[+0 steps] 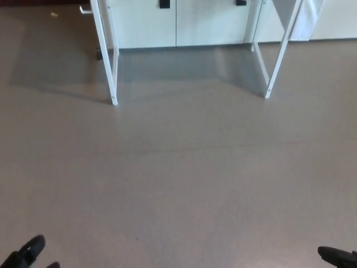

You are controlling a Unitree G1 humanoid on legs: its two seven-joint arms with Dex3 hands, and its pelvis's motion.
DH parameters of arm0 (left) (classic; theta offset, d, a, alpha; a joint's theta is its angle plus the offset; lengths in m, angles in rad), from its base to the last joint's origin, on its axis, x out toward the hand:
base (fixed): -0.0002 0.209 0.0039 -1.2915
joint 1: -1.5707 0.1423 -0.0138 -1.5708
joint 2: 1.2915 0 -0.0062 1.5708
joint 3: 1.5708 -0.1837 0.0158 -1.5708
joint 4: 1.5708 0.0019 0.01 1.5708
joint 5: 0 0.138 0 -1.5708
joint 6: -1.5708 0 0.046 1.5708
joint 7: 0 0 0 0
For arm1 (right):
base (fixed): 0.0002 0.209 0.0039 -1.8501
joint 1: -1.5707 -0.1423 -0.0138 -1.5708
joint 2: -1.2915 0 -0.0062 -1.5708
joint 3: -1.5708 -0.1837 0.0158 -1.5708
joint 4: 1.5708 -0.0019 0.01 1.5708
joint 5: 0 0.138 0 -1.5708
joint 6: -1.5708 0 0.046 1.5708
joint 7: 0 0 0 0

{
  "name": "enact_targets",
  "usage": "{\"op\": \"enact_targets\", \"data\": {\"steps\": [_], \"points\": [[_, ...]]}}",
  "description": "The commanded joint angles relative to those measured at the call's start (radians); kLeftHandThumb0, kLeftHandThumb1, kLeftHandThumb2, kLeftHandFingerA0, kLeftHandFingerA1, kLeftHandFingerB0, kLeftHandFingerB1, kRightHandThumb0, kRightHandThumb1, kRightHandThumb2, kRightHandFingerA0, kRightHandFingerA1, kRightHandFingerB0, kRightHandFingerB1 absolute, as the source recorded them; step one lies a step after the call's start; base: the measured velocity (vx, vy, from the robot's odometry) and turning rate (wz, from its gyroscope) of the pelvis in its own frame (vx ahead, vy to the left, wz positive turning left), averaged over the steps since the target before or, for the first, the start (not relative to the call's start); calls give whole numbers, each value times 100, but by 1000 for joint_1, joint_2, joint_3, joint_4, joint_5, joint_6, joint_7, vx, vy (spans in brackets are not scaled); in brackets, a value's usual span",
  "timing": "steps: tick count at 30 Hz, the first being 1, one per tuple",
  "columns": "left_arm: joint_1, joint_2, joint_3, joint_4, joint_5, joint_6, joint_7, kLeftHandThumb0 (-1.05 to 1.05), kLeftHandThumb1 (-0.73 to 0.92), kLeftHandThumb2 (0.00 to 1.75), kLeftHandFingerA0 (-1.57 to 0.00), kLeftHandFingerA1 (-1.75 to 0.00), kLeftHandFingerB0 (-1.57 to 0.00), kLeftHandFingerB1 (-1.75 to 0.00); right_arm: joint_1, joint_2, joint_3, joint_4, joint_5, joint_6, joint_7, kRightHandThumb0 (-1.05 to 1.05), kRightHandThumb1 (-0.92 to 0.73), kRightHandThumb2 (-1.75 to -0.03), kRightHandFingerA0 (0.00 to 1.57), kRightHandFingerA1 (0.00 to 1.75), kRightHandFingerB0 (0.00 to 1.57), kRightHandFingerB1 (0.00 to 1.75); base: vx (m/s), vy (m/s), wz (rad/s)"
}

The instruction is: The robot walks towards a desk on which an eraser is kept on the left hand side and a container is kept on the right hand side. The robot picks up the eraser using its left hand and places it in the container.

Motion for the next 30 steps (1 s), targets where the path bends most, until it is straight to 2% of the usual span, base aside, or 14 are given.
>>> {"op": "enact_targets", "data": {"steps": [1,17,25,30], "points": [[15,27,-16,44,62,-55,16,-25,57,62,-26,-35,-24,-32,0,-4,-3,4,-12,-35,-16,-40,-43,-70,57,53,37,47,213,32,10],[11,57,-11,78,62,-87,6,-24,59,62,-25,-35,-23,-31,-8,-5,8,1,-14,-42,-15,-40,-43,-69,59,54,38,48,219,-135,6],[25,51,-15,106,83,-126,11,-26,57,61,-27,-35,-25,-32,8,-13,15,1,-15,-42,-9,-40,-43,-70,59,54,37,48,214,119,-7],[86,45,-26,109,102,-161,18,-25,57,61,-27,-35,-24,-31,76,-29,27,-4,-32,-86,6,-38,-46,-69,56,52,36,46,304,179,-4]]}}
